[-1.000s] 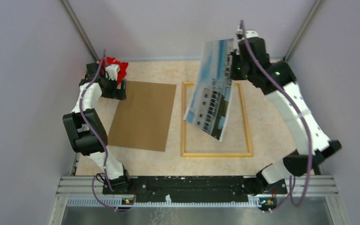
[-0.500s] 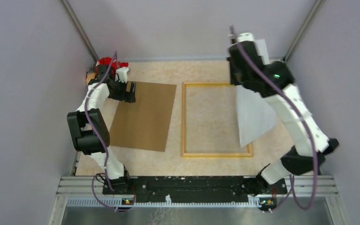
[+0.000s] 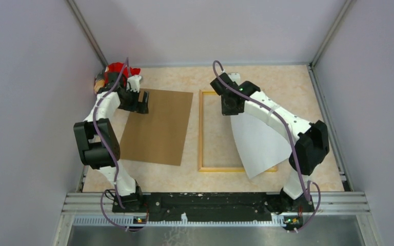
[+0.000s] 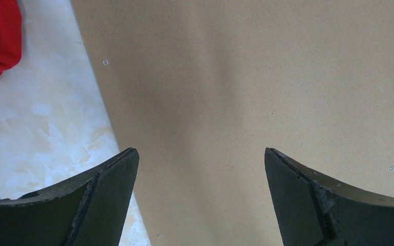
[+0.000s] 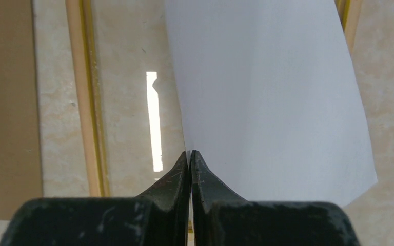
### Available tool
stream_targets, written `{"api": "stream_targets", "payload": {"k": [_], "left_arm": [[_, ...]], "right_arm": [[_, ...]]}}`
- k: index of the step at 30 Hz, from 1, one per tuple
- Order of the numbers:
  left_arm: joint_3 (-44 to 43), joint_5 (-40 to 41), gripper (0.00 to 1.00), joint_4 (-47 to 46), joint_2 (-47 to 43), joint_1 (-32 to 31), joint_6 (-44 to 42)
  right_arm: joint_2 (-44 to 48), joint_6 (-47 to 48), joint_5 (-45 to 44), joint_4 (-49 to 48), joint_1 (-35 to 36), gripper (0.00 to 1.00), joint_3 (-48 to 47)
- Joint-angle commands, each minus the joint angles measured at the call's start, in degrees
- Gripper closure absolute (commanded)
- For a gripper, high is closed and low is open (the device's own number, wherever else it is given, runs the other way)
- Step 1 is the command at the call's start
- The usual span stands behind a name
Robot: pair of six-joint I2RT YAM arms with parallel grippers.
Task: Put the photo into the frame
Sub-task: Turn over the photo from the photo frame.
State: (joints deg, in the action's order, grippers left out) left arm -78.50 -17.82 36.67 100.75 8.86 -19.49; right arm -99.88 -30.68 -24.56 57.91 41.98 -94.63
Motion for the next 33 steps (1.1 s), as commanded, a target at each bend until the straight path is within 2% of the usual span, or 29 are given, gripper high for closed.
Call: {"api": "stream_targets", "payload": {"k": [1, 7, 15, 23, 33], "left_arm": [[1.23, 0.49, 0.02, -1.18, -2.75, 0.13, -0.38], [1.70, 0.43, 0.02, -1.42, -2.65, 0.10, -0.44], [1.59, 0.47, 0.02, -1.25, -2.42, 0.11, -1.15], [2.19, 0.39, 0.02, -1.77, -1.96, 0.12, -1.21], [2.71, 0.18, 0.02, -2.04, -2.08, 0.17, -1.62]], "right_arm": [[-0.23, -13.52, -0.21, -4.49, 0.11, 1.00, -1.75], [-8.32, -23.57, -2.18, 2.86, 0.07, 1.00, -10.83], [-8.65, -32.60, -4.67, 1.26, 0.07, 1.00, -9.36], [-8.66, -37.36, -8.85, 2.44, -0.19, 1.00, -9.17], [-9.57, -38.71, -14.40, 2.65, -1.19, 1.00, -9.33]]}}
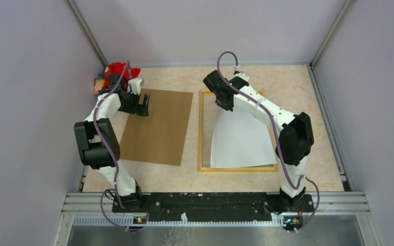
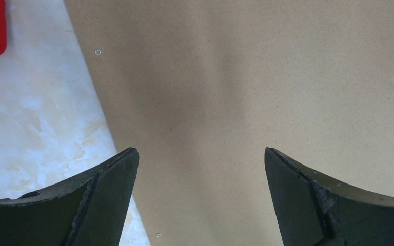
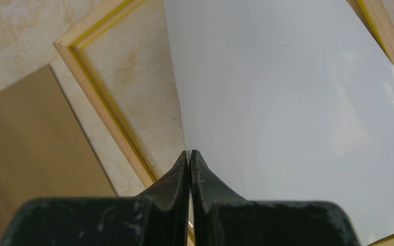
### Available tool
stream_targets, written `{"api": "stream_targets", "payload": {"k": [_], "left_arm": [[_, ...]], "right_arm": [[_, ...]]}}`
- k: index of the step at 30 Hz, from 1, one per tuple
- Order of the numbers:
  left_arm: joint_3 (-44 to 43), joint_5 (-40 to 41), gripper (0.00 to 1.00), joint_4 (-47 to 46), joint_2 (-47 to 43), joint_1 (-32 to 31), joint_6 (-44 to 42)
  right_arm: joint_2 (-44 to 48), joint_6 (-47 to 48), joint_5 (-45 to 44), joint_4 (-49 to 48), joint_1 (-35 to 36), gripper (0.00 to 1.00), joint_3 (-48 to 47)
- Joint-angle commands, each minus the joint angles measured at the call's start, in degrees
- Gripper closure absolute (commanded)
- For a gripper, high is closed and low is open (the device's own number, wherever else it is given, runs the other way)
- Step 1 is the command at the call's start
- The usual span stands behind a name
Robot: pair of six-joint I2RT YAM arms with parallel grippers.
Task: Put the photo into the frame
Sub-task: Turn over the photo from the photo frame.
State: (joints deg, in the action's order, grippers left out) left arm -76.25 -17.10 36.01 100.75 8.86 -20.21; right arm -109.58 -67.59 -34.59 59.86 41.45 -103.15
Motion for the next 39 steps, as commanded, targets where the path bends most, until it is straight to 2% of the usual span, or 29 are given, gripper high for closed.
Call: {"api": "stream_targets", "payload": {"k": [1, 17, 39], "left_arm": [[0.42, -0.56, 0.02, -1.39, -2.01, 0.12, -0.89], [0.15, -0.56, 0.02, -1.55, -1.54, 0.11, -0.88], [0.66, -0.68, 0.02, -2.09, -1.61, 0.17, -0.96]], "right_arm": [[0.15, -2.11, -4.66, 0.59, -0.86, 1.00, -0.43], [-3.16, 0.96, -2.54, -2.64, -1.24, 1.00, 0.13], [-2.09, -4.60, -3.41, -3.84, -1.20, 1.00, 0.20]]}}
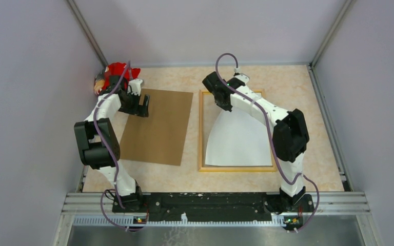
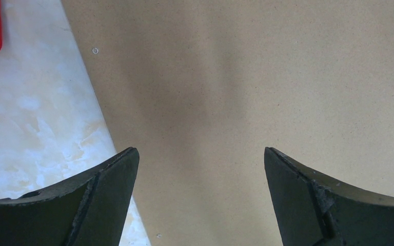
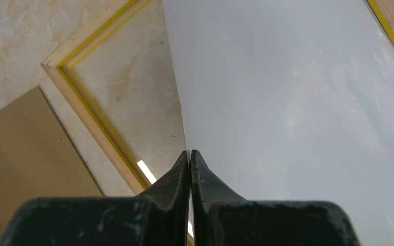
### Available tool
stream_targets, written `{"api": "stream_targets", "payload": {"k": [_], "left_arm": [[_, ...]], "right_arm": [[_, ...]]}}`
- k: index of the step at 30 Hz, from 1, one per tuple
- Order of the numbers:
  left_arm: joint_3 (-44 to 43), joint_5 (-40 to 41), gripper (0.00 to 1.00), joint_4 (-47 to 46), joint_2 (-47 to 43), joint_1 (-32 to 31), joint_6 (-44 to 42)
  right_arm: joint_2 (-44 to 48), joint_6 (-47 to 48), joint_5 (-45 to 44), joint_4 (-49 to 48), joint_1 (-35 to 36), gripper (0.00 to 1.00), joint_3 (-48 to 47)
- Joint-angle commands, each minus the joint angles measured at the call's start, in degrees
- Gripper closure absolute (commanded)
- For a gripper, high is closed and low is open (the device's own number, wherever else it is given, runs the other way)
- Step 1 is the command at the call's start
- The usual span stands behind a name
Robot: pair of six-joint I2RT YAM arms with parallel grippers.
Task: Put the photo into the frame
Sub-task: Turn over the photo from the photo frame.
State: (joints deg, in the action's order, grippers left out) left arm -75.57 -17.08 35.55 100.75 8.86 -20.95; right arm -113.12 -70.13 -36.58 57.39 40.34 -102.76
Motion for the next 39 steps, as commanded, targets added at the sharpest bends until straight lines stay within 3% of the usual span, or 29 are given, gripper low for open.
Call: {"api": "stream_targets", "payload": {"k": [1, 22, 23, 27, 29, 36, 39], "left_arm": [[0.03, -0.70, 0.02, -1.64, -1.54, 0.12, -0.17], [-0.06, -0.68, 0.02, -1.45, -2.18, 0.15, -0.43], [-0.16, -0.57, 0.02, -1.41, -2.14, 0.11, -0.41], [-0.32, -0.14, 0.02, -1.50, -2.20, 0.15, -0.16], [-0.41, 0.10, 0.02, -1.56, -2.30, 0.15, -0.14], [-0.12, 0.61, 0.02, -1.19, -2.83, 0.18, -1.29], [-0.18, 0.93, 0.02, -1.42, -2.80, 0.24, -1.24]], "right_arm": [[1.68, -2.40, -1.32, -1.53, -0.11, 1.00, -0.04], [2.58, 4.44, -0.82, -3.77, -0.45, 1.00, 4.33], [2.44, 5.55, -0.08, -4.56, -0.45, 0.96, 4.14], [1.88, 9.10, 2.91, -7.71, -0.42, 0.52, 3.67], [1.77, 10.71, 4.37, -9.62, -0.49, 0.35, 4.00], [0.96, 15.63, 7.62, -12.13, -0.51, 0.02, 3.15], [0.69, 17.25, 8.49, -12.40, -0.45, 0.01, 2.92]]}}
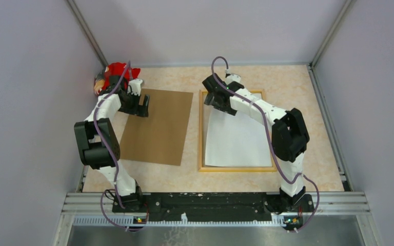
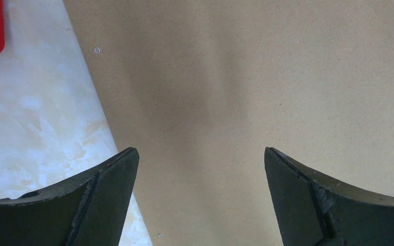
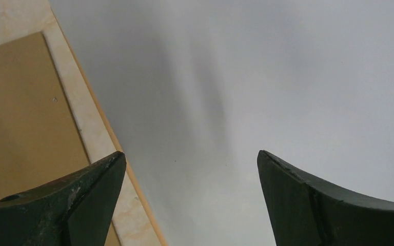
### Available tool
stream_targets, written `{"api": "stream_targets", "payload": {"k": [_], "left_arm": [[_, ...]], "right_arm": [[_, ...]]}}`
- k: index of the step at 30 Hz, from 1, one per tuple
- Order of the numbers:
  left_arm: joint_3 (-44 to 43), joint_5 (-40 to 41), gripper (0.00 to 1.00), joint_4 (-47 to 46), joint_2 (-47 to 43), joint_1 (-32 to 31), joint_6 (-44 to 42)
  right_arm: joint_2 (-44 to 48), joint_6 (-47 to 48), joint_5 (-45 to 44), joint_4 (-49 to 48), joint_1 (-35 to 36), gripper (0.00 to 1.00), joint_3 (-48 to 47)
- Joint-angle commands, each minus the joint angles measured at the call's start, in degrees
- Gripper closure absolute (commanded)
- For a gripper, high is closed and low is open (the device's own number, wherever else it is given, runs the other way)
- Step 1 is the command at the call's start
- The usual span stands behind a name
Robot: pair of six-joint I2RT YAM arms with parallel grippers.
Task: Put the photo into the frame
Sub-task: Turn over the photo from the photo frame, then pick up the photo frame item at the center of the board.
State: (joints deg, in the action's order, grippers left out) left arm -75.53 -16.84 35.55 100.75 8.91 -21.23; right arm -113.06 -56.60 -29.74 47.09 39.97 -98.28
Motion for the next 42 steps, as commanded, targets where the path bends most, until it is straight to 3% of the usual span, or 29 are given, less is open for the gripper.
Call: {"api": "stream_targets", "payload": {"k": [1, 12, 18, 23, 31, 42], "left_arm": [[-0.23, 0.73, 0.02, -1.41, -2.76, 0.15, -0.96], [-1.78, 3.56, 0.02, -1.84, -2.09, 0.93, -0.11], [-3.54, 7.61, 0.02, -2.45, -1.73, 3.47, -1.54], [-3.89, 15.29, 0.09, -5.72, -0.76, 6.30, -3.25], [3.87, 27.28, 0.25, -17.72, 0.61, 7.39, -7.54], [6.39, 20.99, 0.28, -18.65, 5.27, 7.53, -5.22]], "right_arm": [[0.57, 4.29, 2.17, -2.31, -0.11, 0.01, -1.62], [1.28, 9.27, 7.67, -6.37, -0.09, 0.01, -0.46], [3.67, 10.42, 16.04, -15.59, 1.20, 0.01, 3.05], [-0.86, 10.17, 22.61, -19.12, 5.17, 0.01, -0.71], [-11.12, 6.43, 26.10, -18.40, 8.28, 0.01, -8.36], [-16.29, 2.86, 23.30, -19.14, 8.81, 0.01, -7.90]]}}
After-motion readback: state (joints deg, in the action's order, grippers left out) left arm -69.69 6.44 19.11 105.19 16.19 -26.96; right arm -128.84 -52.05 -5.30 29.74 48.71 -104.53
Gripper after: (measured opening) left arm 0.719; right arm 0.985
